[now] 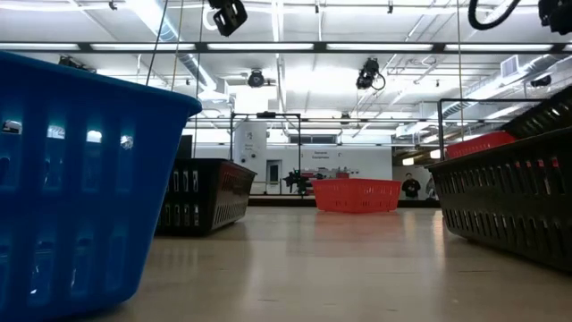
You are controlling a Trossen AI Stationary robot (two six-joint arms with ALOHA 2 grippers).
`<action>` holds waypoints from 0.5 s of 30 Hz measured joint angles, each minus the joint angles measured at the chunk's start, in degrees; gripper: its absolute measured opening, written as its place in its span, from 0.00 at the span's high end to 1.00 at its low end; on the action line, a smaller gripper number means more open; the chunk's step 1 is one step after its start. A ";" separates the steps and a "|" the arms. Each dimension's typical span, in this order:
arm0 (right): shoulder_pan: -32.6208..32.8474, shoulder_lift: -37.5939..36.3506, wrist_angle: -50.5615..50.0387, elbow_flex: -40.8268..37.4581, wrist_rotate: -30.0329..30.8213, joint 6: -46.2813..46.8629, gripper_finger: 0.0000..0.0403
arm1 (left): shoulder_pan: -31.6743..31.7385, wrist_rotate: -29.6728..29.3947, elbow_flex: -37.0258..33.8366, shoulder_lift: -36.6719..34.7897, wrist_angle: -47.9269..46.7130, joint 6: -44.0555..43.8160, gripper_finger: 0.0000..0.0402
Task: Stack baskets on shelf by color
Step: Put the top black bin on the shelf
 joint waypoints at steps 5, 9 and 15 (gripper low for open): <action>1.75 -0.02 3.37 -1.76 -0.56 -0.40 0.98 | -1.77 -1.04 0.00 0.06 0.03 -2.63 0.98; 3.29 -0.02 5.34 -3.35 -2.97 -0.39 0.98 | -3.29 -3.34 0.00 0.06 0.66 -4.06 0.98; 4.70 -0.02 6.12 -5.63 -5.29 0.44 0.98 | -4.73 -4.47 0.00 0.06 2.50 -5.76 0.96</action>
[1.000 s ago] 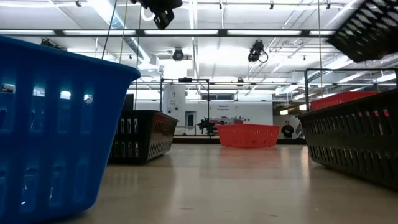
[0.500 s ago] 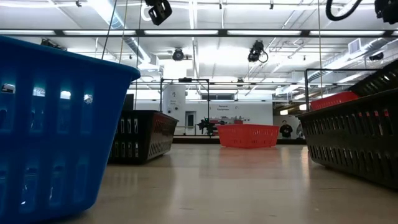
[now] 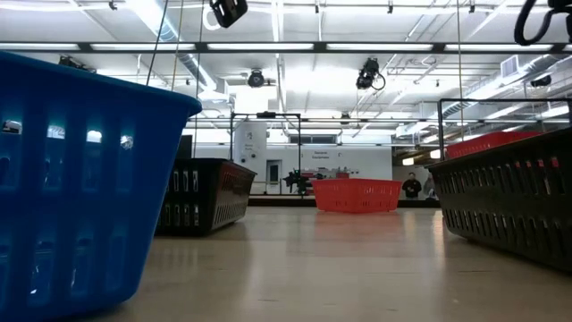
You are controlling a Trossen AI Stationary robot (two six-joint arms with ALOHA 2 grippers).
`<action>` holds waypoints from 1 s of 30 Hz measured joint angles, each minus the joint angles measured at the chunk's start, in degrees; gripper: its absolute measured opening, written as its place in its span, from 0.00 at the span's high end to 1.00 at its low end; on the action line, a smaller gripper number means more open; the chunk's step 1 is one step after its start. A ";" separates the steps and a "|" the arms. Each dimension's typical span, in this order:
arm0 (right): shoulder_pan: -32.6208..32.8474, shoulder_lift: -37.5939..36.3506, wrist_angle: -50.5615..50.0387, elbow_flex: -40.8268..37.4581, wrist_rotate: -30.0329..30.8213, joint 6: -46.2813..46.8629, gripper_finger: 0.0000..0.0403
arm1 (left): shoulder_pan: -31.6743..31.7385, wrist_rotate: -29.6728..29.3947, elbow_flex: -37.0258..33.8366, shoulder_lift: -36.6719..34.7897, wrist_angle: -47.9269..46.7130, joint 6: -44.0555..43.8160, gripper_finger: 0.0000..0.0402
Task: Stack baskets on shelf by color
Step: Put the top black bin on the shelf
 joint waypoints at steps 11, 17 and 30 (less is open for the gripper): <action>-0.06 0.00 -0.54 -0.21 0.36 0.01 0.86 | -2.36 -0.51 0.00 0.00 -0.13 -0.33 0.97; -0.76 0.02 0.30 -0.21 0.33 -0.25 0.75 | -3.48 -1.53 0.00 0.00 -0.15 -0.33 0.96; -0.11 -0.39 -3.38 12.00 12.19 -9.02 0.68 | -4.18 -2.89 0.00 0.00 -0.25 0.19 0.96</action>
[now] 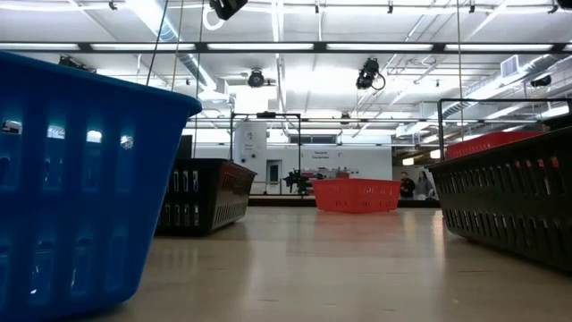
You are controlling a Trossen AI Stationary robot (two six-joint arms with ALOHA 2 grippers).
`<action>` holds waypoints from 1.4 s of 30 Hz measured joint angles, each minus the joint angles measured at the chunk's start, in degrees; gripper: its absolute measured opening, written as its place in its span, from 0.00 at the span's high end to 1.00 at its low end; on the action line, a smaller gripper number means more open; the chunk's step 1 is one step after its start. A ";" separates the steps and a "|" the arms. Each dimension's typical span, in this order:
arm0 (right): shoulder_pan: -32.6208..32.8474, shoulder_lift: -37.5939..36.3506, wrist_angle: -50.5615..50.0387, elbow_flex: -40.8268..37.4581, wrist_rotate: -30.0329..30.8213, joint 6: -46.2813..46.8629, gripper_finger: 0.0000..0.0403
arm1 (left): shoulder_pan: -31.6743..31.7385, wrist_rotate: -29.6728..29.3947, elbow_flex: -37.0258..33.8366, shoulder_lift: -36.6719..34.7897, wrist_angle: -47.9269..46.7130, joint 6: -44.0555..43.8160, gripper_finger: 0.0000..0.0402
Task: Stack baskets on shelf by color
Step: Put the top black bin on the shelf
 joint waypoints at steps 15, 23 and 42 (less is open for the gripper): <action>-7.33 0.57 16.86 -7.85 -0.36 -6.47 0.68 | -0.59 -2.31 0.00 0.02 2.87 -0.42 0.95; -10.69 0.59 24.33 -14.66 -1.26 -6.86 0.68 | -2.55 -2.29 0.00 0.02 2.35 -1.27 0.98; -17.30 0.57 31.43 -20.56 1.75 -9.43 0.68 | -3.89 -2.27 0.00 0.04 0.65 -0.93 0.97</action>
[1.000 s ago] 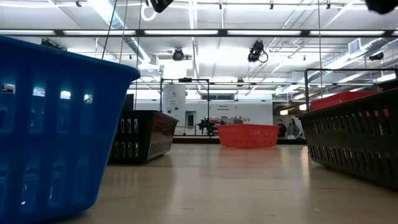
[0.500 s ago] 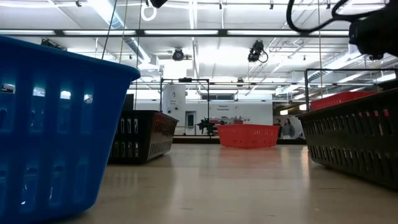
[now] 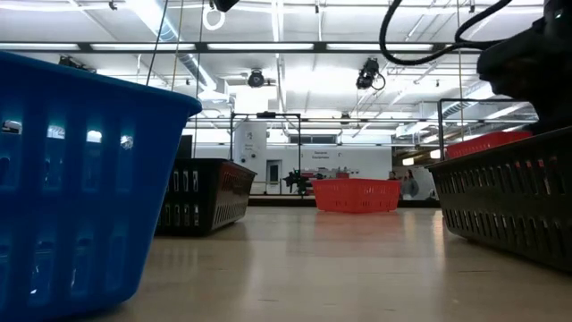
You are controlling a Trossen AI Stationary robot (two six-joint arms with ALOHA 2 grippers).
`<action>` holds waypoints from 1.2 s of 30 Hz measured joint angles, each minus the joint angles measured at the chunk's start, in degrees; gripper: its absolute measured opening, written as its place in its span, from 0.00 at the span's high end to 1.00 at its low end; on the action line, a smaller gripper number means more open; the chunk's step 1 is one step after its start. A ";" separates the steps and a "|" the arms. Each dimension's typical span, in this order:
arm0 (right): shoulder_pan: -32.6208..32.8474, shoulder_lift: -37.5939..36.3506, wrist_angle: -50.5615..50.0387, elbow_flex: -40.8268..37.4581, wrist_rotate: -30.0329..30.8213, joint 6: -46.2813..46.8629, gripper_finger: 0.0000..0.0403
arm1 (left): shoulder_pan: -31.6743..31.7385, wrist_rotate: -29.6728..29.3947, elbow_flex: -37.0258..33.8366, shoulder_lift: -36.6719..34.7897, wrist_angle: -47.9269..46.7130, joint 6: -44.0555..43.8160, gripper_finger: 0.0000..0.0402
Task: Stack baskets on shelf by color
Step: Put the top black bin on the shelf
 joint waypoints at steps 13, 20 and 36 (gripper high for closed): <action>-2.80 -0.09 -0.06 -0.02 -0.70 -2.04 0.68 | 0.00 0.00 0.00 0.00 -0.03 -0.03 0.98; -1.20 -2.31 2.56 3.39 -2.15 -10.24 0.68 | -0.53 -1.69 0.02 0.00 -12.02 1.53 0.92; 0.69 -8.38 -14.57 14.80 3.23 -20.41 0.68 | -6.20 -5.08 0.02 -0.42 -35.95 -6.93 0.79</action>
